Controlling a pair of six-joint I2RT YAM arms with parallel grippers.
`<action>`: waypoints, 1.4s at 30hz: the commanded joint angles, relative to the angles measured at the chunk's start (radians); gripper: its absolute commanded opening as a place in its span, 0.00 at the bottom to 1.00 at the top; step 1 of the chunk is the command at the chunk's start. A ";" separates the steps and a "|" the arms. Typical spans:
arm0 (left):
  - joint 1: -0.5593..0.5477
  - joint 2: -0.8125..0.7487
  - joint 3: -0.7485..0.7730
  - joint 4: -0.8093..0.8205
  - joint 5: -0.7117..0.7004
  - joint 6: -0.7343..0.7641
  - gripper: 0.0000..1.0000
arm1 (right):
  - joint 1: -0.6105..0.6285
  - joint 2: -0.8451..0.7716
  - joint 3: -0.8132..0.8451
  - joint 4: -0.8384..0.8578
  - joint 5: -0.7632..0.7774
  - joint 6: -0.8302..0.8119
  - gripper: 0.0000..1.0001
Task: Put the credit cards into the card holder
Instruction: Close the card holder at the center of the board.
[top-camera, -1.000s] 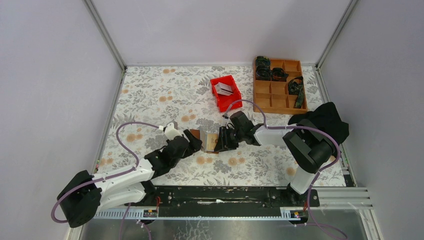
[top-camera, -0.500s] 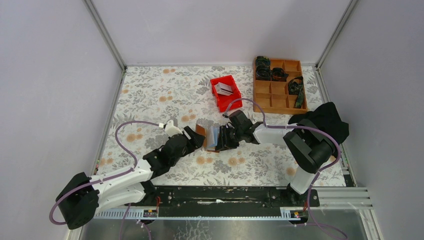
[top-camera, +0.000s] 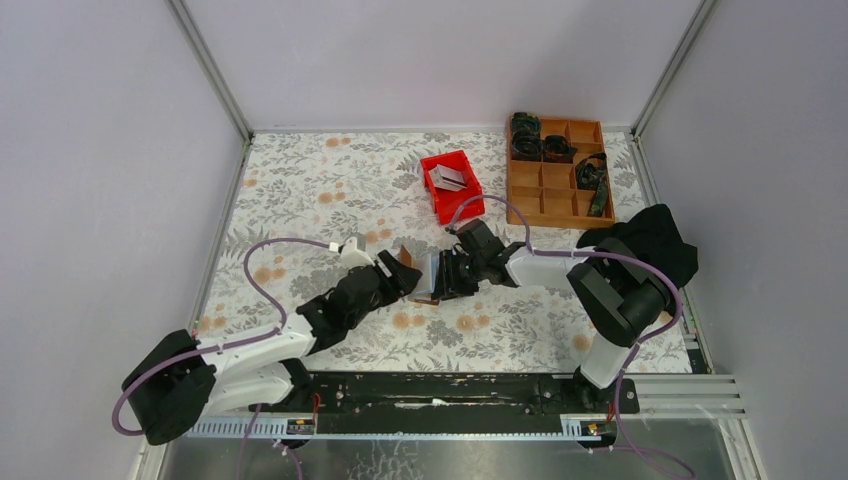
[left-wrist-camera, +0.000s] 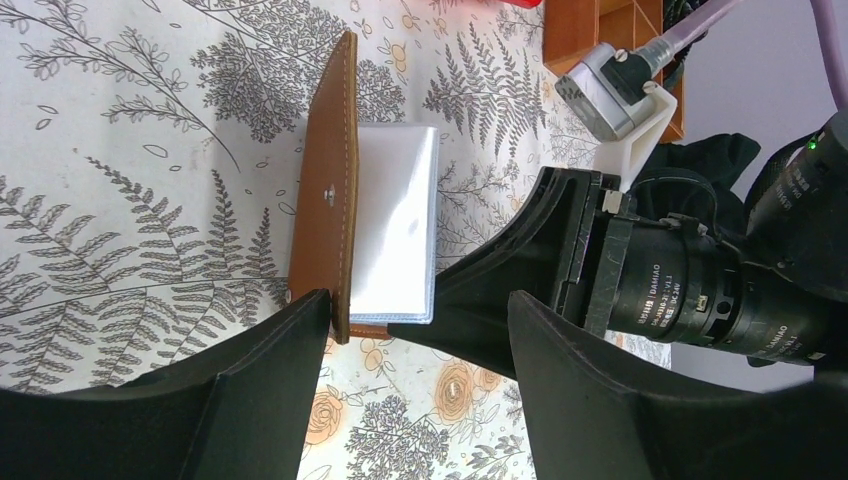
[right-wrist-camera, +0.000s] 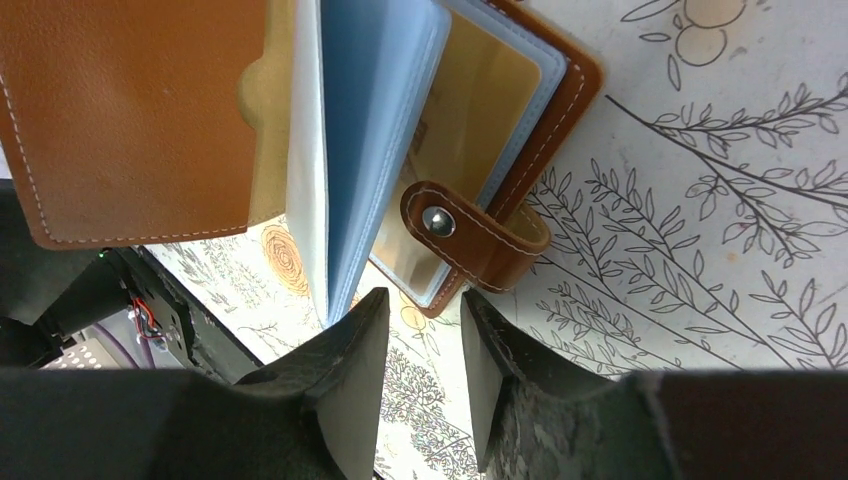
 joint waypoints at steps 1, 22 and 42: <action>-0.005 0.033 0.033 0.121 0.021 0.022 0.72 | 0.001 0.036 -0.005 -0.109 0.143 -0.050 0.41; -0.003 0.204 0.074 0.247 0.099 0.059 0.72 | 0.023 0.040 0.091 -0.236 0.347 -0.138 0.44; 0.003 0.248 0.069 0.273 0.131 0.083 0.71 | 0.078 0.067 0.154 -0.221 0.541 -0.187 0.48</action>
